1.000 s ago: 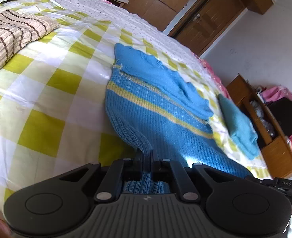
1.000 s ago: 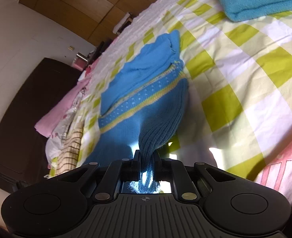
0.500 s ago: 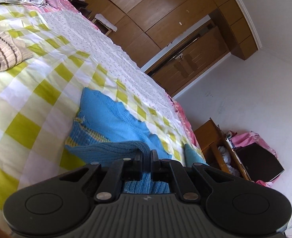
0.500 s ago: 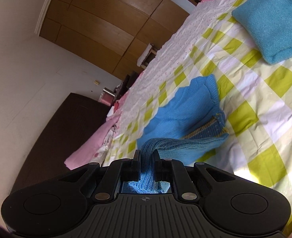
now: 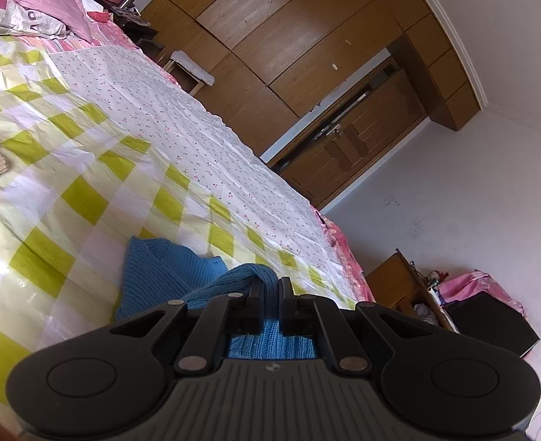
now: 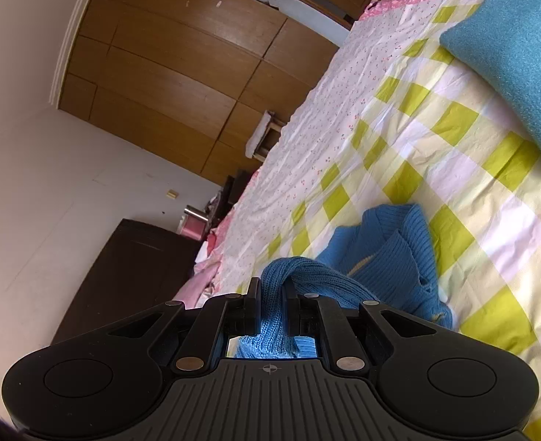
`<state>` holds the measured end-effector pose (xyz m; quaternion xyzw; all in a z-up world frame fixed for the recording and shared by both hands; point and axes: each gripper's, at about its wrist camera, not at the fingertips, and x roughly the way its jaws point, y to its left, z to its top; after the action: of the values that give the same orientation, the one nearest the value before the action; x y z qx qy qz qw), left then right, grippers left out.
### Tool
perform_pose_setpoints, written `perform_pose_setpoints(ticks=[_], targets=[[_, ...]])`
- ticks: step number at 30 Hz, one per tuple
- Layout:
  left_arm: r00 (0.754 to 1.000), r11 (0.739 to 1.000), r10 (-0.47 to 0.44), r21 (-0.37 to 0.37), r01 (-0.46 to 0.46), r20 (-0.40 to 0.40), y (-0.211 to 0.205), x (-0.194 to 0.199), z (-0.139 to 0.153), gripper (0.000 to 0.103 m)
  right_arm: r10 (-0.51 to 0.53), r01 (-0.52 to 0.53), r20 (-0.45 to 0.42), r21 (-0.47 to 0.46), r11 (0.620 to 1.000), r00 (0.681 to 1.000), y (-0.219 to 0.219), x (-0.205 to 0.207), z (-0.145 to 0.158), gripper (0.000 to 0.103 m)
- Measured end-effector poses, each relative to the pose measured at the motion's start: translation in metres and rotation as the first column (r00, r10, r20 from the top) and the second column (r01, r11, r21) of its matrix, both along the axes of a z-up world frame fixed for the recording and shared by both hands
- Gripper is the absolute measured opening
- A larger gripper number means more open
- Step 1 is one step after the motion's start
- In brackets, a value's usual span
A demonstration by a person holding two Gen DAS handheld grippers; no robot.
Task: Fold small clothes
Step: 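Lift the hem with both grippers and fold it over toward the collar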
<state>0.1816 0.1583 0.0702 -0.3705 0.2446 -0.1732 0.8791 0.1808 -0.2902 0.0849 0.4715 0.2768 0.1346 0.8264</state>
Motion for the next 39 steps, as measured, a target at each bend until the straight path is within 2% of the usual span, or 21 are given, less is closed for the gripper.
perform_pose_setpoints(ticks=[13,22,30,35,39], targets=[[0.994,0.997,0.045,0.069,-0.038,-0.095,-0.006,0.078,-0.039,0.012,-0.023,0.021,-0.093,-0.027,0.999,0.995,0.001,0.081,-0.043,0.011],[0.982,0.996,0.086,0.034,-0.082,-0.167,0.001,0.104,-0.063,0.012,-0.055,0.049,-0.168,-0.041,0.998,0.984,0.003,0.113,-0.069,0.011],[0.968,0.992,0.125,-0.004,-0.129,-0.216,0.009,0.113,-0.078,0.013,-0.064,0.054,-0.197,-0.056,0.997,0.978,0.005,0.125,-0.078,0.017],[0.965,0.988,0.148,-0.006,-0.153,-0.216,0.013,0.110,-0.078,0.013,-0.068,0.060,-0.185,-0.046,0.997,0.980,0.007,0.128,-0.072,0.039],[0.965,0.985,0.170,0.013,-0.171,-0.197,0.016,0.108,-0.071,0.013,-0.077,0.068,-0.154,-0.063,0.996,0.985,0.007,0.126,-0.062,0.047]])
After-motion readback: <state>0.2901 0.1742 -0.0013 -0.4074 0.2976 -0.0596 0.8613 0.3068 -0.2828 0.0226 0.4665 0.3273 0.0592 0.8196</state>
